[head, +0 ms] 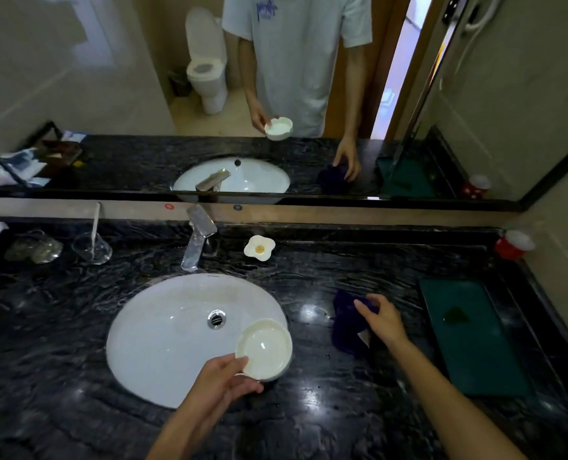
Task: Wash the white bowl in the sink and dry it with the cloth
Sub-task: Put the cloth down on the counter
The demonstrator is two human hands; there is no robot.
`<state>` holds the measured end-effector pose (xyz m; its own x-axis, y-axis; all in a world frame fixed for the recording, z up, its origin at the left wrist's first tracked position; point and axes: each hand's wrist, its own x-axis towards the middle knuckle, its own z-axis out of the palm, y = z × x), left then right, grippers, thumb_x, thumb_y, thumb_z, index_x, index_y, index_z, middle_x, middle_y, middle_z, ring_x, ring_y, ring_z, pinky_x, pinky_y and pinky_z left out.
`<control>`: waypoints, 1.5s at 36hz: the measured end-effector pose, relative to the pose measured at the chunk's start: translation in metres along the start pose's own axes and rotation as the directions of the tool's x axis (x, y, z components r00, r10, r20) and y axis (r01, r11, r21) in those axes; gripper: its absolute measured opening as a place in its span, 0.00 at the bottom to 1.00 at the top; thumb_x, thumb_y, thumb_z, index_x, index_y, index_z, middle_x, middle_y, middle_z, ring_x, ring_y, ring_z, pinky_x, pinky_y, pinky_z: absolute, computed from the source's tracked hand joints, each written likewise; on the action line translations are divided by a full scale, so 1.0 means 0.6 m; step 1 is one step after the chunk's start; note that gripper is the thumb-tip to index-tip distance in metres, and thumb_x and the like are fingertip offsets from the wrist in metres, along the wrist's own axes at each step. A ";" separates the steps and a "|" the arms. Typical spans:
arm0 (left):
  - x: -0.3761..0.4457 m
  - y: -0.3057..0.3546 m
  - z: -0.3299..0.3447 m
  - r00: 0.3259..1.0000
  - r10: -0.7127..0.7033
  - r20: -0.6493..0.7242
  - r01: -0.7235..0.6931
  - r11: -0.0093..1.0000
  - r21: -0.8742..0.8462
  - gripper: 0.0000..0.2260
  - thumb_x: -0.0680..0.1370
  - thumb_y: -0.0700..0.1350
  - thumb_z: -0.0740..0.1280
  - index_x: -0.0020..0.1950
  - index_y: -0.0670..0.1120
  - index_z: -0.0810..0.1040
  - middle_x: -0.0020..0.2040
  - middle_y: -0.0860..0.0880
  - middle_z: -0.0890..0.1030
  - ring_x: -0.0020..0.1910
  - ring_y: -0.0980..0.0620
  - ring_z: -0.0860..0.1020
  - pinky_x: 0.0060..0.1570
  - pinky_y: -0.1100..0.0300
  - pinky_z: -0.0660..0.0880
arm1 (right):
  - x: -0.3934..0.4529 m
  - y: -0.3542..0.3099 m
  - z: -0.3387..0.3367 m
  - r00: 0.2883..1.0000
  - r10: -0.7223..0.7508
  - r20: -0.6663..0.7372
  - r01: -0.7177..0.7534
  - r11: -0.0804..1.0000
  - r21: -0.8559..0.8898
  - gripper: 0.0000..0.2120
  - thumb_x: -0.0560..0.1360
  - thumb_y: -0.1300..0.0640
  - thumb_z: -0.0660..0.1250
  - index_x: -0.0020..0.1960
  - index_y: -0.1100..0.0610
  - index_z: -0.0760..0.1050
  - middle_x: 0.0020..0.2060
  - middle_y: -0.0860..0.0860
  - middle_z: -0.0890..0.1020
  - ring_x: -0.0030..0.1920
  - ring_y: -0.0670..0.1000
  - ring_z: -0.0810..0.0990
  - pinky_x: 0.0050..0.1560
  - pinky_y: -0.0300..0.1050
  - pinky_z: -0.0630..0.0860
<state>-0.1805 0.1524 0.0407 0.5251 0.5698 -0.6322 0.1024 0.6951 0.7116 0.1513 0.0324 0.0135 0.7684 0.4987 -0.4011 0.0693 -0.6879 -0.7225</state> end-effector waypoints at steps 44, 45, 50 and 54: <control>0.151 -0.197 0.637 0.947 -0.199 0.250 0.083 0.909 0.409 0.16 0.82 0.28 0.58 0.69 0.30 0.70 0.58 0.36 0.76 0.49 0.36 0.78 0.26 0.59 0.82 | -0.029 0.287 -0.333 0.980 0.144 -0.138 -0.059 0.871 0.487 0.10 0.76 0.72 0.69 0.57 0.67 0.80 0.45 0.62 0.84 0.43 0.56 0.81 0.33 0.36 0.80; 0.159 -0.206 0.649 0.952 -0.201 0.230 0.087 0.900 0.428 0.16 0.82 0.28 0.58 0.70 0.30 0.71 0.59 0.36 0.76 0.50 0.36 0.77 0.25 0.59 0.82 | -0.019 0.298 -0.334 0.977 0.157 -0.144 -0.070 0.877 0.476 0.10 0.76 0.72 0.69 0.57 0.67 0.80 0.45 0.62 0.84 0.45 0.57 0.81 0.35 0.39 0.80; 0.201 -0.248 0.688 0.972 -0.195 0.130 0.091 0.826 0.556 0.16 0.81 0.29 0.59 0.69 0.33 0.73 0.65 0.33 0.77 0.54 0.32 0.81 0.28 0.54 0.83 | 0.023 0.344 -0.333 0.959 0.214 -0.185 -0.118 0.897 0.426 0.10 0.76 0.71 0.69 0.56 0.67 0.81 0.48 0.63 0.85 0.46 0.58 0.82 0.42 0.46 0.78; 0.225 -0.263 0.698 0.980 -0.173 0.101 0.066 0.754 0.653 0.17 0.77 0.28 0.63 0.66 0.32 0.76 0.61 0.36 0.80 0.54 0.32 0.82 0.44 0.37 0.83 | 0.047 0.363 -0.329 0.959 0.209 -0.193 -0.122 0.916 0.382 0.10 0.76 0.72 0.69 0.57 0.69 0.81 0.51 0.63 0.85 0.48 0.59 0.83 0.38 0.42 0.79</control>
<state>0.2279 -0.0639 -0.0282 0.5819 0.3937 -0.7116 0.6638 0.2756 0.6953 0.3140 -0.2075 -0.0442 0.8740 0.2329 -0.4266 -0.2737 -0.4894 -0.8280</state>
